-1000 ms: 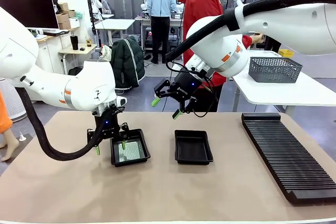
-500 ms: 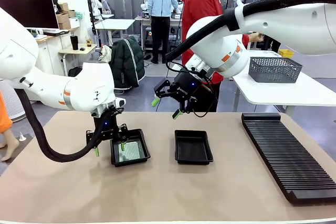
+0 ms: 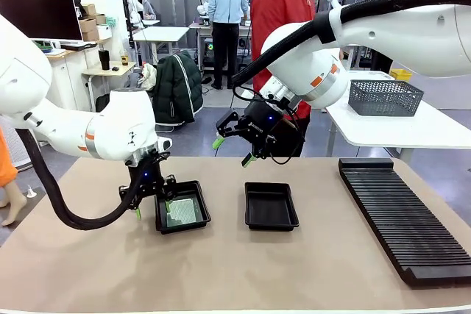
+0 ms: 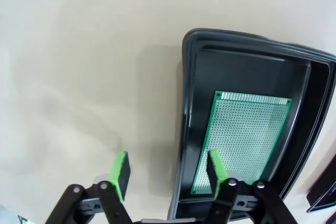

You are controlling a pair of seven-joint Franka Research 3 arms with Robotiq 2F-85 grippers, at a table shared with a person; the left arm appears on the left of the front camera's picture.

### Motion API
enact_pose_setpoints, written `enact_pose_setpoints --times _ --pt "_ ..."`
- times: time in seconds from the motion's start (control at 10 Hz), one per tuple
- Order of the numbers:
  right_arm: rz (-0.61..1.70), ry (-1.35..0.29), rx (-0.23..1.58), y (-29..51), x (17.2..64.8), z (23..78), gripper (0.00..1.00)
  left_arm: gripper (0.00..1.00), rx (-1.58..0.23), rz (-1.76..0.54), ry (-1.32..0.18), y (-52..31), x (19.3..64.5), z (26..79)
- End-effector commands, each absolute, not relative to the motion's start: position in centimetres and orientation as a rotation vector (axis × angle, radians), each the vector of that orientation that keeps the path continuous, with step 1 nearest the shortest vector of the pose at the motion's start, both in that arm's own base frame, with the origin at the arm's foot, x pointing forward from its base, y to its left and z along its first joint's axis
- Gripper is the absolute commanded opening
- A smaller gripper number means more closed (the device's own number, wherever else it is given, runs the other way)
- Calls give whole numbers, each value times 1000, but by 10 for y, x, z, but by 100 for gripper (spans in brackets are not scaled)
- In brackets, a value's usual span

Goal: Inspect and transfer BCBs to ESD trays.
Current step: Pick up the ESD tray and place it on the left side of the table.

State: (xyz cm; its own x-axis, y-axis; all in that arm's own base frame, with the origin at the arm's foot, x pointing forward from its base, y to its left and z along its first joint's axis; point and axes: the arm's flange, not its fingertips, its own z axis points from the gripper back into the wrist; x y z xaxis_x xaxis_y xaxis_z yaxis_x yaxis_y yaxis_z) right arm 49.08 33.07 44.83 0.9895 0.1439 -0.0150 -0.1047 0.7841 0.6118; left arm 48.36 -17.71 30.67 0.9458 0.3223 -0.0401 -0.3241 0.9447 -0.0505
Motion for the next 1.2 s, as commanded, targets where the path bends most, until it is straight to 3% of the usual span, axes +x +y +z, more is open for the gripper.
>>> enact_pose_setpoints --times 0.0,1.1 --pt "124 60 636 332 490 448 100 70 -99 337 7 -175 481 300" --pt "124 60 636 332 490 448 100 13 -144 364 -31 -162 479 301"
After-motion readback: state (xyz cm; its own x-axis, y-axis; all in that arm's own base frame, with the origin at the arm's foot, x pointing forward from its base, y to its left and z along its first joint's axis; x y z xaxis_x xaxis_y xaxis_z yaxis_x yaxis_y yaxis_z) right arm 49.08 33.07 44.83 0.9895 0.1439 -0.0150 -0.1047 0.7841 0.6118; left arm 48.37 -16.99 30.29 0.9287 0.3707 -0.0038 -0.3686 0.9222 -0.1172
